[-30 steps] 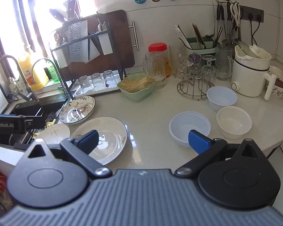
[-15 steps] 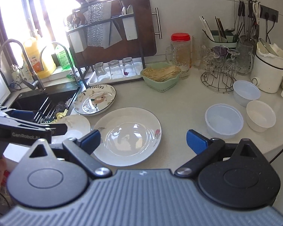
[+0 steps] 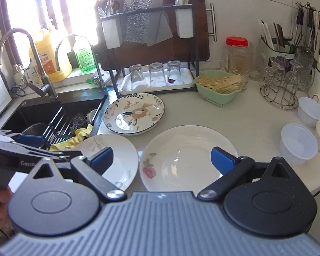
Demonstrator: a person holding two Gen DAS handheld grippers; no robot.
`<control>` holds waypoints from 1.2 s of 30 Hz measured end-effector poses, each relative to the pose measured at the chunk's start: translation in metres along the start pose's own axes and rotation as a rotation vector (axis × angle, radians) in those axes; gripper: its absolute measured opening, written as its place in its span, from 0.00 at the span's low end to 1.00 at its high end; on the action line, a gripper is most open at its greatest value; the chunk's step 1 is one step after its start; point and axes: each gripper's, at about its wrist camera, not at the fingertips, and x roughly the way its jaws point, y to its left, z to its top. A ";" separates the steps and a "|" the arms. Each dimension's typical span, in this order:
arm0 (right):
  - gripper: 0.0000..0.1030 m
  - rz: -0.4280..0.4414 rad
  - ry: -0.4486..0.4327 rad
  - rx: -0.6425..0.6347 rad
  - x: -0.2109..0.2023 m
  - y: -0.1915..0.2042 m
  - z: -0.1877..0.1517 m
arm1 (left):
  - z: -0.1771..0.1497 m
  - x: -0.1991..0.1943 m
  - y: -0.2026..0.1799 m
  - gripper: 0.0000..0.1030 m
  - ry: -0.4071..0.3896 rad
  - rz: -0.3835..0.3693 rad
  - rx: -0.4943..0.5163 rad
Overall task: Organize plates and bowls
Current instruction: 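Close both grippers on the rim of the leaf-pattern plate, then lift the leaf-pattern plate with both grippers and carry it over the rose plate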
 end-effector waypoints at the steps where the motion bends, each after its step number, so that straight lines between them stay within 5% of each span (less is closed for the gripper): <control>1: 0.96 0.016 0.013 0.007 0.005 0.007 -0.001 | 0.000 0.003 0.009 1.00 0.004 -0.008 -0.005; 3: 0.90 0.090 0.058 0.036 0.016 0.017 0.000 | -0.001 0.010 0.027 1.00 0.009 -0.021 -0.023; 5: 0.69 0.133 0.092 0.067 0.026 0.027 -0.002 | 0.000 0.017 0.044 1.00 0.021 -0.049 -0.048; 14: 0.42 0.024 0.241 0.138 0.072 0.042 -0.021 | 0.002 0.065 0.069 0.99 0.094 -0.148 -0.053; 17: 0.30 0.010 0.291 0.195 0.084 0.035 -0.028 | 0.001 0.082 0.073 0.88 0.126 -0.168 -0.063; 30: 0.15 -0.046 0.317 0.243 0.116 0.034 -0.039 | 0.004 0.117 0.087 0.34 0.147 -0.205 -0.087; 36: 0.16 -0.037 0.304 0.242 0.121 0.033 -0.045 | 0.007 0.129 0.088 0.32 0.182 -0.231 -0.071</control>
